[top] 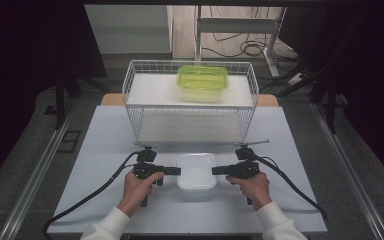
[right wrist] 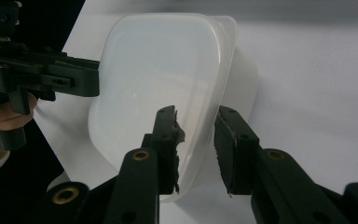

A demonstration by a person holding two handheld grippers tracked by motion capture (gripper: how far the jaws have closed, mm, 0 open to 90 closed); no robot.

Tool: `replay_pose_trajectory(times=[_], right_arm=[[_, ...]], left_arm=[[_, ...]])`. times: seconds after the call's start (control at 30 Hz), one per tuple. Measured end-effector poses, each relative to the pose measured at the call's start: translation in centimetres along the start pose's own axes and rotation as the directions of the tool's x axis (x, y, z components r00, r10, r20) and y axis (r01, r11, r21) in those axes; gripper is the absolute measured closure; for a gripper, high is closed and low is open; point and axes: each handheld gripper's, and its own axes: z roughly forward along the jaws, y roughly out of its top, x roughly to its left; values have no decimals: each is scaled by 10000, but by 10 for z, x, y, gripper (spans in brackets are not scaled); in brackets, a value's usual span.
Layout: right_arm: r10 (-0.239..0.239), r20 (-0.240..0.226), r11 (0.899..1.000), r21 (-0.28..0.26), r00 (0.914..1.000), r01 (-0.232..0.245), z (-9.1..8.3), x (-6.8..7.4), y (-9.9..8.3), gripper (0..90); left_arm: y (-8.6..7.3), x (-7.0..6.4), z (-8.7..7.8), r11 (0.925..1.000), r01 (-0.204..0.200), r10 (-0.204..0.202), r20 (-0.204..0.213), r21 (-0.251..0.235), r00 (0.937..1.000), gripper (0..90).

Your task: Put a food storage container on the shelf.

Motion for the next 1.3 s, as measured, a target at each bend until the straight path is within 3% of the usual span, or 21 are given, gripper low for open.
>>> replay_pose_trajectory(times=[0.47, 0.8, 0.9, 1.0, 1.3], right_arm=[[-426, 142, 9972, -606, 9990, 434, -7, 5, -1, 769], [-749, 6, 9927, -949, 9972, 746, -15, 9, -1, 776], [-865, -58, 9903, -1094, 9962, 853, -18, 12, -1, 775], [-1444, 397, 9815, -1209, 9887, 1482, -23, 22, 1, 775], [-2084, 346, 9594, -1867, 9774, 2112, -41, 36, 6, 777]], left_arm=[[-2, -6, -5, 9989, -340, 333, -197, -336, 9993, 786], [-1, -12, -11, 9952, -740, 734, -113, -638, 9972, 786], [0, -17, -15, 9920, -1039, 1025, -231, -723, 9945, 787], [2, -24, -20, 9863, -1407, 1366, -518, -858, 9893, 785], [8, -40, -36, 9709, -1980, 1943, -404, -1350, 9801, 786]])
